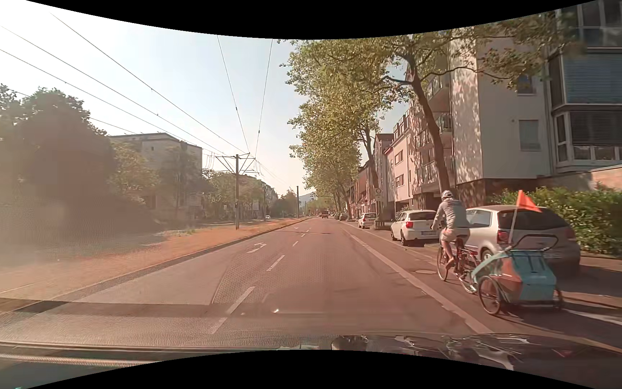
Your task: Follow the waypoints while adhering to traffic rules and regulations
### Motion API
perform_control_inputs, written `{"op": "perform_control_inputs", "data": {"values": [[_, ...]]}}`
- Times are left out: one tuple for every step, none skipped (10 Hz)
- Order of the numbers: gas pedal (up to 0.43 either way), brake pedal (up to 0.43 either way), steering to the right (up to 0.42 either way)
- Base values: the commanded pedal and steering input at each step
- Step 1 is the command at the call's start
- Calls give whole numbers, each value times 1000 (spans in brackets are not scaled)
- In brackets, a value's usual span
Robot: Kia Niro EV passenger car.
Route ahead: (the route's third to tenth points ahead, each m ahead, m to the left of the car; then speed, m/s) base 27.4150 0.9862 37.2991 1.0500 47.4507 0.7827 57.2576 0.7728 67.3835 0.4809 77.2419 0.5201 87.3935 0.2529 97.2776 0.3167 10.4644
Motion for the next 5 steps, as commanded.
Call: {"op": "perform_control_inputs", "data": {"values": [[87, 0, -6], [87, 0, -4], [87, 0, -4], [87, 0, -3], [87, 0, -2]]}}
